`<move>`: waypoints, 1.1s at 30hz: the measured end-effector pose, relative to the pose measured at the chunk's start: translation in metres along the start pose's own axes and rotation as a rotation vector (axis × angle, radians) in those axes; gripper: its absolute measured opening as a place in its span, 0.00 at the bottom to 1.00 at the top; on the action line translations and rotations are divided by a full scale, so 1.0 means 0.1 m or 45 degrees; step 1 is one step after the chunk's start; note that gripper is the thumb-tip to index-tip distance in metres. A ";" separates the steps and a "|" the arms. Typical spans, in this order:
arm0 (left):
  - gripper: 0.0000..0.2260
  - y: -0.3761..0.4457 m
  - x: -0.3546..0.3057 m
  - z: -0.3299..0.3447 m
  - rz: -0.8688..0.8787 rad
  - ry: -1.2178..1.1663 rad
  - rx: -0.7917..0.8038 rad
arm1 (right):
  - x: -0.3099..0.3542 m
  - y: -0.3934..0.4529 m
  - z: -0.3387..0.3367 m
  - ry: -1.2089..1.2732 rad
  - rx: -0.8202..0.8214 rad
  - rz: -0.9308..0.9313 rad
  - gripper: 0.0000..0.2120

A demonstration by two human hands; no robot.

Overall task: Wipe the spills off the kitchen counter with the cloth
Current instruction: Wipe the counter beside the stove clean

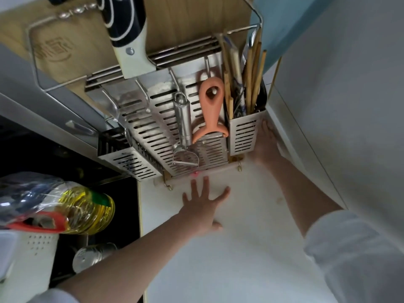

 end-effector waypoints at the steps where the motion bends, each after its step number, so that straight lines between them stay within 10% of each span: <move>1: 0.44 -0.01 0.00 0.00 0.002 0.007 -0.005 | 0.06 0.02 -0.04 0.035 0.021 0.028 0.42; 11: 0.44 -0.02 -0.01 -0.01 0.006 -0.009 0.009 | -0.17 -1.28 0.16 -0.001 -0.122 -0.005 0.33; 19: 0.45 0.02 0.03 0.01 -0.006 -0.018 0.006 | -0.22 -0.02 0.23 -0.171 0.109 -0.062 0.36; 33: 0.33 -0.37 0.11 0.24 -0.058 0.012 -0.221 | 0.55 -3.18 0.65 -0.040 -0.051 0.136 0.31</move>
Point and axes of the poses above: each hand's wrist, its own y-axis towards the middle knuckle, its own z-axis out of the palm, x = y × z, the point moved 7 cm from there along y, towards the middle knuckle, and after that the axes turned 6 degrees about -z, right-handed, at the moved point
